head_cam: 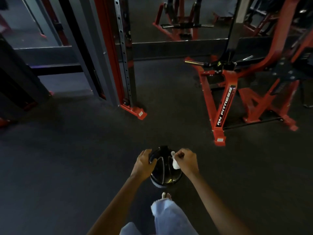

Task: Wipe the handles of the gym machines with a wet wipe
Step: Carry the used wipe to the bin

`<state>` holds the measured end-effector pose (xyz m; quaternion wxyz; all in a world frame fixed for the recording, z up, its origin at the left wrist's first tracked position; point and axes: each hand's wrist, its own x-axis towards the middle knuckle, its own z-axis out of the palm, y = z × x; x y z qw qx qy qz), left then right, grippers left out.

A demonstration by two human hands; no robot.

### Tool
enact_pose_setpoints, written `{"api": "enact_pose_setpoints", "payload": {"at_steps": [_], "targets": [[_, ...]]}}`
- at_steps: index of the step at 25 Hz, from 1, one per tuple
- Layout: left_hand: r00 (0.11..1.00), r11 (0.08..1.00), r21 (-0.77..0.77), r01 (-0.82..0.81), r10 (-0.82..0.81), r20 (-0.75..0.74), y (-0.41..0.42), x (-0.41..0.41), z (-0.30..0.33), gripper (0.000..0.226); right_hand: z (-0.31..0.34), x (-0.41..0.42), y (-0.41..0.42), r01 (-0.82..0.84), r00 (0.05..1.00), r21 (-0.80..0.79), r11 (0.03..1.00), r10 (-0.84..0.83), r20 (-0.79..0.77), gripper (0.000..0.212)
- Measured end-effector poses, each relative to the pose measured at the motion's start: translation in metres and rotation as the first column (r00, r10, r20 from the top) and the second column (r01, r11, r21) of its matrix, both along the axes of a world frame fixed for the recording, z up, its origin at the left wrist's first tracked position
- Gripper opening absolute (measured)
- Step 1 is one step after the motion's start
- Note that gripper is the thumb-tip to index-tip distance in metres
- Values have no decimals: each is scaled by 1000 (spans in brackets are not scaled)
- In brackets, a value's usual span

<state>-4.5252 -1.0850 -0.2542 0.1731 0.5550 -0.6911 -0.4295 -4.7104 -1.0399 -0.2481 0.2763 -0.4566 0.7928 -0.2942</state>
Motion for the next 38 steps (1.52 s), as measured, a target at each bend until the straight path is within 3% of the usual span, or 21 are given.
{"api": "enact_pose_setpoints", "payload": {"at_steps": [9,29,38], "targets": [[999,995,89,-39,37,20,-66,-70,-9,46,-11,-65,-86,-122,992,17,992,122,18,17],[999,999,16,-31,30,33,-85,-67,-24,43,-24,-66,-97,-64,998,49,997,64,17,15],[998,998,59,-28,25,53,-84,-58,-25,46,-30,-59,-96,-53,998,109,993,51,21,10]]}}
